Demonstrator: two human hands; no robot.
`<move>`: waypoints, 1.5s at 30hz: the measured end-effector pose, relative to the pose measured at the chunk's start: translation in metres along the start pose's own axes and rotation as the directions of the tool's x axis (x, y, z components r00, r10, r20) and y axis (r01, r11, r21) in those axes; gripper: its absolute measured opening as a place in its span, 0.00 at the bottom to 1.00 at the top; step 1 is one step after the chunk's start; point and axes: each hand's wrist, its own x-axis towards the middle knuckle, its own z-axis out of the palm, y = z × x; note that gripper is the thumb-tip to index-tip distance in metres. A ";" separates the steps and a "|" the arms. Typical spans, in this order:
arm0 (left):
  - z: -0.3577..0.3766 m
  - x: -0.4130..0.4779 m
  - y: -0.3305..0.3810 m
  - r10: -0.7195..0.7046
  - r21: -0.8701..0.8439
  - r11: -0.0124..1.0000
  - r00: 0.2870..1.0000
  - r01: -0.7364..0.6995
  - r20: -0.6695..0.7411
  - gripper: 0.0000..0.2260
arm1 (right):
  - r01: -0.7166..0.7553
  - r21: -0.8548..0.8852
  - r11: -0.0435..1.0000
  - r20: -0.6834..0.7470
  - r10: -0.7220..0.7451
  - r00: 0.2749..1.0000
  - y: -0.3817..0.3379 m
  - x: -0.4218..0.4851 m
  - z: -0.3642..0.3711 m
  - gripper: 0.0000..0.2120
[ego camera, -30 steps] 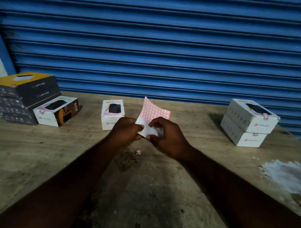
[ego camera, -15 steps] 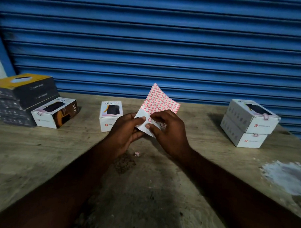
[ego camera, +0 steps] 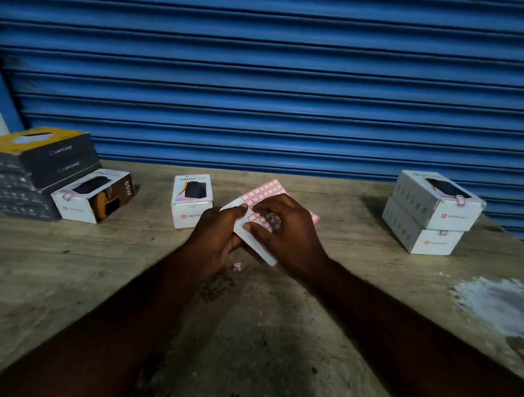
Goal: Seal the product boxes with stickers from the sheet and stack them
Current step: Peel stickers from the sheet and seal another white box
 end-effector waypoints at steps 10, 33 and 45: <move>-0.003 0.000 -0.001 -0.072 0.061 0.995 0.997 0.074 -0.026 0.05 | 0.080 -0.333 0.939 0.030 -0.074 0.997 -0.005 0.001 -0.001 0.15; -0.007 0.002 -0.001 0.209 0.369 0.902 0.975 -0.224 0.081 0.03 | -0.050 0.034 0.998 -0.088 0.053 0.995 -0.001 0.001 -0.006 0.05; -0.007 0.002 -0.003 0.264 0.387 0.879 0.961 -0.277 0.089 0.03 | -0.001 -0.080 0.997 -0.081 -0.005 0.997 0.000 0.003 -0.010 0.08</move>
